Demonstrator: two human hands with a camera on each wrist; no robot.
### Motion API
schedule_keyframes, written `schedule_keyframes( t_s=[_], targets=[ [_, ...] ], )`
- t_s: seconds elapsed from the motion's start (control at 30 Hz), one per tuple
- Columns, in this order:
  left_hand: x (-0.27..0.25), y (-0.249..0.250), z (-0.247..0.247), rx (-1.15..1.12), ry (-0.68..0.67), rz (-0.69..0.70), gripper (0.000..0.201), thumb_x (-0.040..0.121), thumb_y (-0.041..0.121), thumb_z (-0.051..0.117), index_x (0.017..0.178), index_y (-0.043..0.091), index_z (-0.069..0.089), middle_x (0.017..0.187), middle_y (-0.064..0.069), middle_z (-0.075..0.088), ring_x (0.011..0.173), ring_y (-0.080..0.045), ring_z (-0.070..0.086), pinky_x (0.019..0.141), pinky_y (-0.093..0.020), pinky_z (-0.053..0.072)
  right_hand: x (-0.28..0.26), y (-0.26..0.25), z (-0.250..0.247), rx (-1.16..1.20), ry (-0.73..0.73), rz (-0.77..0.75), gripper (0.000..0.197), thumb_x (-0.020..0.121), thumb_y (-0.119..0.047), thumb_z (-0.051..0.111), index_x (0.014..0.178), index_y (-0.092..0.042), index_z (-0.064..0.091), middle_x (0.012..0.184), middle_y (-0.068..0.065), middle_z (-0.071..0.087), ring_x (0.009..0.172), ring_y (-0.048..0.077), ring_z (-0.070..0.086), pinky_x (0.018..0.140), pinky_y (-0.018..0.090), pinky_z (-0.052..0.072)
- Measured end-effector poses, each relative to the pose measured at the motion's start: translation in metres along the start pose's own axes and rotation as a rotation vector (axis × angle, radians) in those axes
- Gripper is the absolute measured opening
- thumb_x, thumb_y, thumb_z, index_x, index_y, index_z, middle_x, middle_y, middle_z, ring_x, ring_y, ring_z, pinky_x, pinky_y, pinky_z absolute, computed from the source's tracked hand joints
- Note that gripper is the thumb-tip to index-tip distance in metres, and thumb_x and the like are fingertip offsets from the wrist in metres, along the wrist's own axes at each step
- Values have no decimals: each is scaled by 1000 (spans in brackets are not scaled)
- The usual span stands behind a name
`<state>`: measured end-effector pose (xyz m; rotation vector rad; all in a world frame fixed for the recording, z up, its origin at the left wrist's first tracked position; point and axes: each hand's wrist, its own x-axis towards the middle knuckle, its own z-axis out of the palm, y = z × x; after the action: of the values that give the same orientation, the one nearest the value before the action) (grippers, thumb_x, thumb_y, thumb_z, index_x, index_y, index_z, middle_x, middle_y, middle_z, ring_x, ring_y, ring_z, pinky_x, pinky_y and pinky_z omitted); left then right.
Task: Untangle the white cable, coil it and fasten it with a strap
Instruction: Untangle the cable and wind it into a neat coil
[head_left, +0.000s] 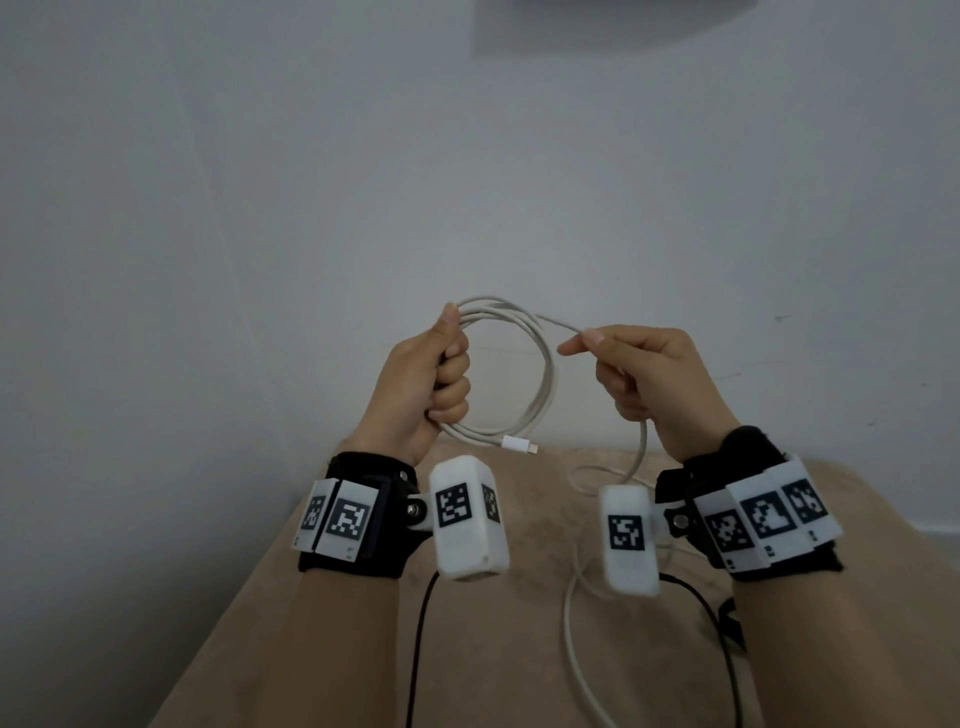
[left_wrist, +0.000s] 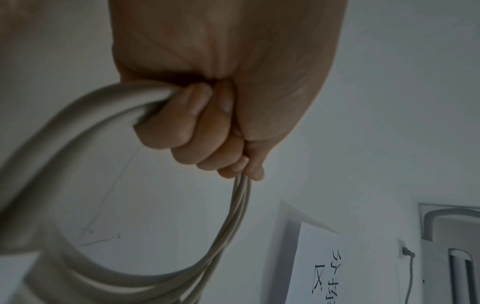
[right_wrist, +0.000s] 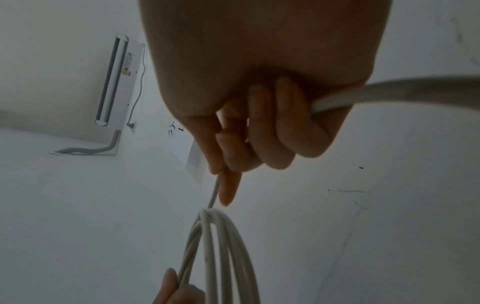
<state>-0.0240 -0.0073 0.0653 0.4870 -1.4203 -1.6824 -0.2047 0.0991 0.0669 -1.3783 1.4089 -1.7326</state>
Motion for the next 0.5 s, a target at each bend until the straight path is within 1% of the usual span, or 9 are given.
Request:
schedule_keyframes(
  t_s=[0.1, 0.17, 0.2, 0.23, 0.27, 0.33, 0.4, 0.47, 0.5],
  targets=[
    [2, -1, 0, -46, 20, -2, 42, 97, 46, 43, 64, 21, 35, 48, 10, 20, 34, -3, 14, 35, -18, 9, -2, -2, 3, -33, -31, 31, 22, 94, -18, 55, 87, -11, 75, 50, -2, 48, 40, 10, 27, 41, 19, 19],
    [2, -1, 1, -87, 21, -7, 42, 97, 46, 43, 64, 21, 35, 48, 10, 20, 34, -3, 14, 34, -17, 11, -2, -1, 7, -62, -4, 31, 22, 95, -16, 55, 85, -9, 74, 53, -9, 57, 39, 11, 32, 40, 19, 22],
    [3, -1, 2, -110, 21, -11, 42, 97, 46, 42, 64, 20, 35, 47, 10, 20, 33, -3, 15, 33, -17, 11, -1, 0, 10, -81, 9, 28, 23, 95, -16, 55, 83, -10, 73, 52, -11, 59, 38, 11, 33, 39, 17, 23],
    [3, -1, 3, -129, 21, -13, 42, 97, 46, 41, 65, 20, 35, 47, 10, 20, 33, -2, 14, 33, -16, 11, -2, 0, 13, -93, 14, 24, 23, 96, -17, 54, 84, -10, 73, 53, -12, 60, 39, 11, 35, 38, 16, 24],
    [3, -1, 4, -144, 24, -11, 42, 98, 46, 41, 65, 20, 34, 47, 10, 20, 32, -2, 14, 32, -16, 12, -2, 0, 16, -95, 11, 18, 23, 96, -19, 53, 89, -11, 74, 60, -11, 64, 41, 11, 39, 37, 16, 25],
    [3, -1, 4, -164, 33, -2, 42, 98, 45, 40, 65, 20, 35, 46, 10, 20, 32, -2, 15, 31, -16, 13, -1, 0, 22, -89, -10, 11, 24, 98, -21, 50, 100, -16, 73, 85, -3, 71, 50, 10, 50, 37, 15, 25],
    [3, -1, 4, -176, 41, 2, 43, 98, 45, 40, 64, 19, 35, 45, 10, 21, 32, -2, 15, 31, -16, 14, -1, -1, 27, -102, -29, 26, 26, 99, -26, 46, 107, -23, 71, 102, -2, 72, 68, 7, 62, 37, 11, 27],
    [3, -2, 6, -181, 55, 7, 43, 99, 45, 40, 64, 19, 36, 45, 10, 21, 32, -2, 15, 31, -16, 14, -3, -3, 31, -99, -61, 56, 31, 101, -34, 40, 113, -25, 67, 107, -3, 72, 86, 9, 67, 38, 6, 29],
    [3, -2, 8, -179, 66, 11, 43, 99, 44, 41, 64, 19, 36, 45, 10, 21, 32, -2, 15, 31, -16, 13, -4, -4, 32, -84, -89, 67, 34, 100, -38, 38, 116, -26, 65, 105, -3, 73, 92, 11, 67, 38, 5, 29]
  ],
)
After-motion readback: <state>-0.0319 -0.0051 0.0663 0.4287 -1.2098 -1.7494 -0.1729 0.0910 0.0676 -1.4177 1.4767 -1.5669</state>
